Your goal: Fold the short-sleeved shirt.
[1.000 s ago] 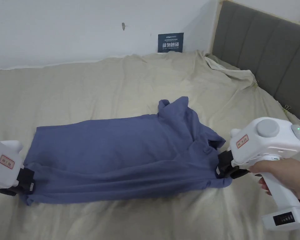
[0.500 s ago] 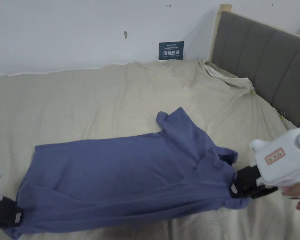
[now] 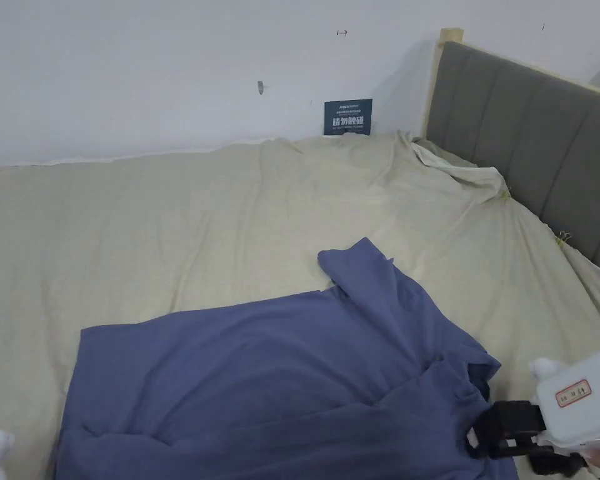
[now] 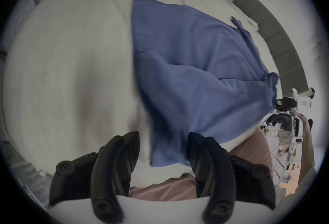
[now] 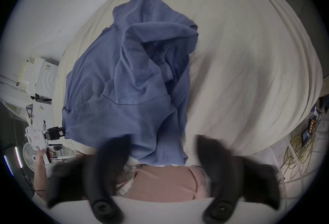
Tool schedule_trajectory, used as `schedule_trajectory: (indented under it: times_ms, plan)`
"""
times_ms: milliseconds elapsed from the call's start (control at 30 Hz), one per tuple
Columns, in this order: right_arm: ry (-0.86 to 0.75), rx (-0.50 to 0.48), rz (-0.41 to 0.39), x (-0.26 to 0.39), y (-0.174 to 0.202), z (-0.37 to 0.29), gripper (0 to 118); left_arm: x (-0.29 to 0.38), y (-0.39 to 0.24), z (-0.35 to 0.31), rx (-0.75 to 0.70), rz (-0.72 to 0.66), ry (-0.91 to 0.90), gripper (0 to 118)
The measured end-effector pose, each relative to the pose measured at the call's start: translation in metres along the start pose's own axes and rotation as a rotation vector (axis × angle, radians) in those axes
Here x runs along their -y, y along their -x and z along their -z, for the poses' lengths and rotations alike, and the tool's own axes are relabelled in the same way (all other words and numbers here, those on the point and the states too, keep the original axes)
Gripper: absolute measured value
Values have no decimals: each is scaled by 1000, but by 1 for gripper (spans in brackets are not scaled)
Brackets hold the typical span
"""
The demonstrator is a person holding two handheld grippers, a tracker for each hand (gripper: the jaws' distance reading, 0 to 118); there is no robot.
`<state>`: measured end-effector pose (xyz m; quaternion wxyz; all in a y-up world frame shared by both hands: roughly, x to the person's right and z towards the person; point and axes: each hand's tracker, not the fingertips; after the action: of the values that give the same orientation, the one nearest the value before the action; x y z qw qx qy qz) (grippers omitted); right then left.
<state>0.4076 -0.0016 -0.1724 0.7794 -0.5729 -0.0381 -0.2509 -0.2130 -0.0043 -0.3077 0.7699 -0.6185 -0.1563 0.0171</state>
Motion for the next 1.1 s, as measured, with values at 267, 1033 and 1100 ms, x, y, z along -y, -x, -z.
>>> schedule_trajectory:
  times_ms: [267,1033,1100]
  plan:
    - [-135,72,-62,7,12,-39,107,5,-6,-39,-123,46,-128,71]
    - [-530,-24,-473,-45,158,-57,0,-184,-18,-60,113,-60,-322,0]
    - [-506,-34,-476,-55,157,-48,0,-215,-26,-39,43,-99,-236,0]
